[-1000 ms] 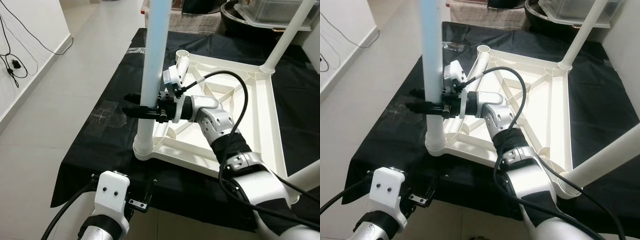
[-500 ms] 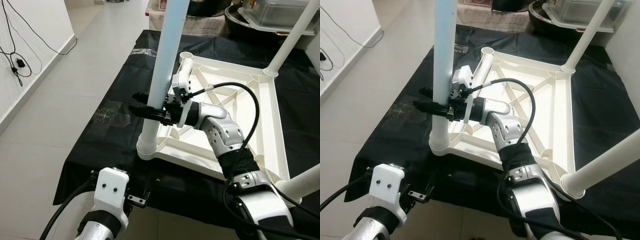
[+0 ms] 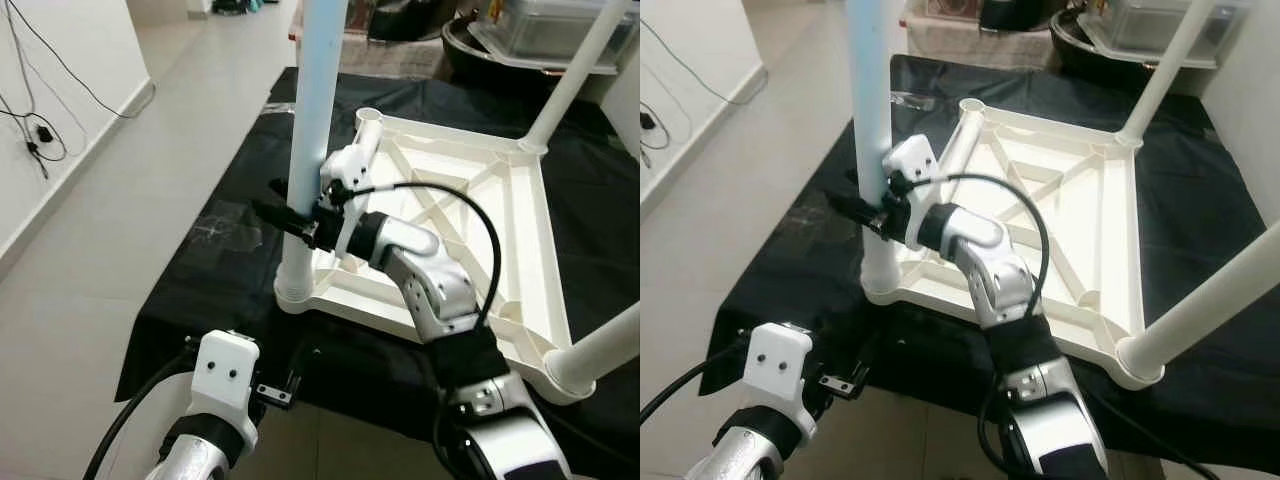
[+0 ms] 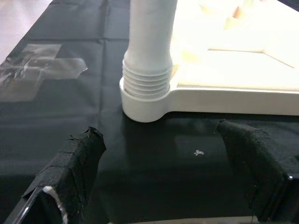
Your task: Building children table
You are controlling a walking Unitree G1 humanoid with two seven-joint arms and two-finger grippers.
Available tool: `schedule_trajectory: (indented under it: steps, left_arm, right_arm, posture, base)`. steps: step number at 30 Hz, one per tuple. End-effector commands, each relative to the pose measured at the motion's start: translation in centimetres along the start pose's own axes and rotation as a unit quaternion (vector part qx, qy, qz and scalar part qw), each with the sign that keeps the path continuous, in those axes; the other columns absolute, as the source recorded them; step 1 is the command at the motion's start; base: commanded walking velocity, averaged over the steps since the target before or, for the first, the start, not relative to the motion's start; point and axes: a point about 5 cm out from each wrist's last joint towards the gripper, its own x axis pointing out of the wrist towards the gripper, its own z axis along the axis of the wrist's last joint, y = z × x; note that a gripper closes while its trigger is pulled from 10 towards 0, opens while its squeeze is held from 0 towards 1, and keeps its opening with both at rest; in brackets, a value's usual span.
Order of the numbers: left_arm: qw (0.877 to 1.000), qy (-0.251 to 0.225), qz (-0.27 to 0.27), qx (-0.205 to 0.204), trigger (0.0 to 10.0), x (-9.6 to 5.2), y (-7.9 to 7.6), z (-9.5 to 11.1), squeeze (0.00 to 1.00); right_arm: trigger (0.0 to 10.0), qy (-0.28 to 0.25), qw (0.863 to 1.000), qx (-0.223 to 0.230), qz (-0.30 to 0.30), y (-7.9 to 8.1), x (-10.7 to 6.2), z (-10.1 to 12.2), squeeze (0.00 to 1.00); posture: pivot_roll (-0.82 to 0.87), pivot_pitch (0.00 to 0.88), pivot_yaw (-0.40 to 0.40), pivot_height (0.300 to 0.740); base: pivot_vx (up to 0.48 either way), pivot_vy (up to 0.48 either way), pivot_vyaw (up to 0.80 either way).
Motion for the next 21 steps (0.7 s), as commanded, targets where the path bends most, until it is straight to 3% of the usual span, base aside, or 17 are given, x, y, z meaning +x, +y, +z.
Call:
schedule_trajectory:
  steps: [1,9,11,13,14,19,21]
  left_arm:
    - [1.0,0.005,0.003,0.003,10.0,0.0,0.2,-0.3,0.0]
    - [1.0,0.001,0.004,0.004,10.0,0.2,0.3,-0.3,0.0]
    - [1.0,-0.001,0.005,0.005,10.0,0.3,0.4,-0.2,0.0]
    - [1.0,-0.001,0.005,0.005,10.0,0.3,0.4,-0.2,0.0]
    - [1.0,-0.002,0.006,0.007,10.0,0.3,0.6,-0.2,0.0]
    - [1.0,-0.001,0.006,0.008,10.0,0.3,0.7,-0.2,0.0]
    - [1.0,-0.001,0.007,0.01,10.0,0.4,0.9,-0.2,0.0]
  right_arm:
    - [10.0,0.118,0.991,0.051,-0.029,0.6,-0.9,-5.3,0.0]
    - [10.0,0.114,0.978,0.062,-0.163,0.1,-1.1,-5.1,0.0]
    - [10.0,0.118,0.959,0.08,-0.246,-0.7,-1.3,-5.4,0.0]
    - [10.0,0.118,0.959,0.08,-0.246,-0.7,-1.3,-5.4,0.0]
    - [10.0,0.118,0.94,0.088,-0.309,-1.2,-1.6,-5.8,0.0]
    - [10.0,0.119,0.925,0.085,-0.35,-1.3,-2.1,-5.9,0.0]
    - [10.0,0.12,0.911,0.076,-0.387,-1.1,-2.6,-6.0,0.0]
  posture:
    - [0.11,0.205,-0.081,0.74]
    - [0.11,0.205,-0.08,0.74]
    - [0.11,0.205,-0.08,0.74]
    - [0.11,0.205,-0.08,0.74]
    - [0.12,0.204,-0.079,0.74]
    - [0.12,0.206,-0.079,0.74]
    - [0.12,0.205,-0.078,0.74]
  base:
    - [0.0,0.0,0.0]
    - [0.0,0.0,0.0]
    - [0.0,0.0,0.0]
    - [0.0,0.0,0.0]
    - [0.0,0.0,0.0]
    - [0.0,0.0,0.0]
    - [0.0,0.0,0.0]
